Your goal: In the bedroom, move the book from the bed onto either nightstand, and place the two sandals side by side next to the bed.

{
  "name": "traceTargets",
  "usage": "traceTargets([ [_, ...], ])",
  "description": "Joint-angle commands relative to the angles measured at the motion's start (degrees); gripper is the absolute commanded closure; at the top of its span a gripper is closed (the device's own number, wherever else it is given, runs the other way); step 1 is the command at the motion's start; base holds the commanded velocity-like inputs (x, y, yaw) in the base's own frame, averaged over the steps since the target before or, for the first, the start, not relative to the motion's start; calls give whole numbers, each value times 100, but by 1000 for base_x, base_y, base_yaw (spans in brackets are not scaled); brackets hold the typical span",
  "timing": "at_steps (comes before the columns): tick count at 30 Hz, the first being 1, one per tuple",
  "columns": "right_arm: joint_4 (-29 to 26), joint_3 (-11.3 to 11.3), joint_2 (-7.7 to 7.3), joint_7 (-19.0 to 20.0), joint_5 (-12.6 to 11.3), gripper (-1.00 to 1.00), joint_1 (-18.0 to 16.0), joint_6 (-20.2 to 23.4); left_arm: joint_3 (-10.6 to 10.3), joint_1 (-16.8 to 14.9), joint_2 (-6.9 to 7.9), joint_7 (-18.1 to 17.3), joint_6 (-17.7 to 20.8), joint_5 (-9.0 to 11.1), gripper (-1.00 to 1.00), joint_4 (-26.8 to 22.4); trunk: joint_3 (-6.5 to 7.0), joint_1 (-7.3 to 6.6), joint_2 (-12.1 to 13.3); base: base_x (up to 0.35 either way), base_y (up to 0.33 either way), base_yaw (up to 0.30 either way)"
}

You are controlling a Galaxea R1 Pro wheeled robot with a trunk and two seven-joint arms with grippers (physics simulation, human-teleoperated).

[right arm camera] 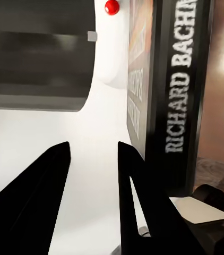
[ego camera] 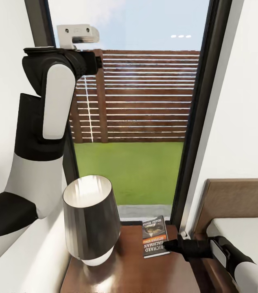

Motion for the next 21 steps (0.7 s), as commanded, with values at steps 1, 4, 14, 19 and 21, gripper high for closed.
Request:
traceTargets([
  [1,-1,40,-7,-5,-46,100,-4,17,-3,-40,0,60,15,56,-100,-2,-25,22,-45,0,0,0],
  [4,5,39,-10,-5,-46,100,-4,17,-1,-116,0,56,15,59,-100,-2,-79,88,-165,0,0,0],
  [14,13,39,-21,-5,-46,100,-4,17,-3,-235,0,60,15,66,-100,-2,-258,308,-566,0,0,0],
  [19,14,39,-18,-5,-46,100,-4,17,-2,-267,0,61,15,69,-100,-2,-348,418,-767,0,0,0],
  [21,14,39,-20,-5,-46,100,-4,17,-1,-278,0,61,15,73,-100,-2,-384,461,-847,0,0,0],
])
